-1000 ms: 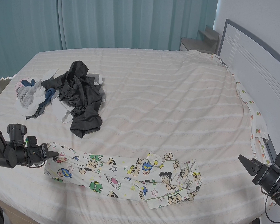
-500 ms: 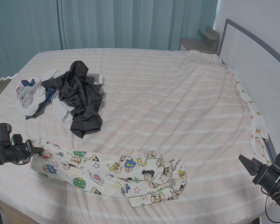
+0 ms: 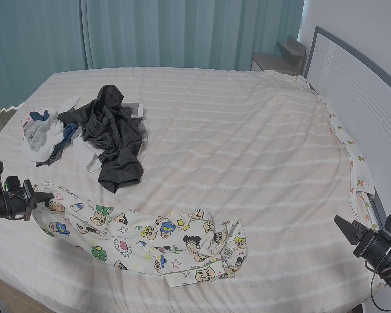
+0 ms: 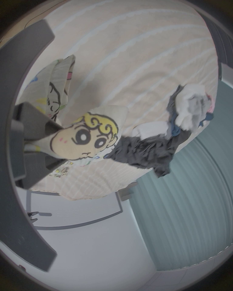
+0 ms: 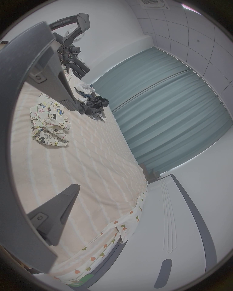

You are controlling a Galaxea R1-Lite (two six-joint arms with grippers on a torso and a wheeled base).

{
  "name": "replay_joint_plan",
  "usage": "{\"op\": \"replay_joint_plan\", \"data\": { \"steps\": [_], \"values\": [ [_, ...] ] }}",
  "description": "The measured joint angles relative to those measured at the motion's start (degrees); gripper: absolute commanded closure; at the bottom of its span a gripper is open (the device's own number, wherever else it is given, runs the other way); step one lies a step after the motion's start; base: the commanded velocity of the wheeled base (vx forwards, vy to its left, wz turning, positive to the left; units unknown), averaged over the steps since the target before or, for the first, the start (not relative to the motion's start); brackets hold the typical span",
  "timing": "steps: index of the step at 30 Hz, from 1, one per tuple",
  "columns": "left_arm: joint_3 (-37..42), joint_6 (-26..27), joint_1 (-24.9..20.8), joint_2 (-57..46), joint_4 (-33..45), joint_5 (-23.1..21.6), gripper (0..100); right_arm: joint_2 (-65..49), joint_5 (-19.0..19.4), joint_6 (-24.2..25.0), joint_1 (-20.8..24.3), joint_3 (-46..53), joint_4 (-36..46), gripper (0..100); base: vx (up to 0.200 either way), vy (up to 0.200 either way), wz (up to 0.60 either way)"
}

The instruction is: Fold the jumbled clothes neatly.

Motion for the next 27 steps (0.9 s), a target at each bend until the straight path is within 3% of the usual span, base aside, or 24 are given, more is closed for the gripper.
{"op": "replay_joint_plan", "data": {
  "steps": [7, 15, 22, 27],
  "values": [
    [0.3, -1.4, -11.3, -5.7, 4.7, 5.0, 100, -0.1, 0.0, 0.0, -0.1, 0.0, 0.0, 0, 0.0, 0.0, 0.0],
    [-1.7, -7.8, -32.3, -8.6, 6.0, 17.3, 100, -0.2, 0.0, 0.1, -0.1, 0.0, 0.0, 0, 0.0, 0.0, 0.0],
    [-7.6, -11.7, -50.5, -6.8, 6.2, 30.7, 100, 0.0, 0.0, 0.1, -0.1, 0.0, 0.0, 0, 0.0, 0.0, 0.0],
    [-12.5, -12.8, -58.6, -1.5, 2.9, 36.8, 100, 0.1, 0.0, 0.1, 0.0, 0.0, 0.0, 0, 0.0, 0.0, 0.0]
  ]
}}
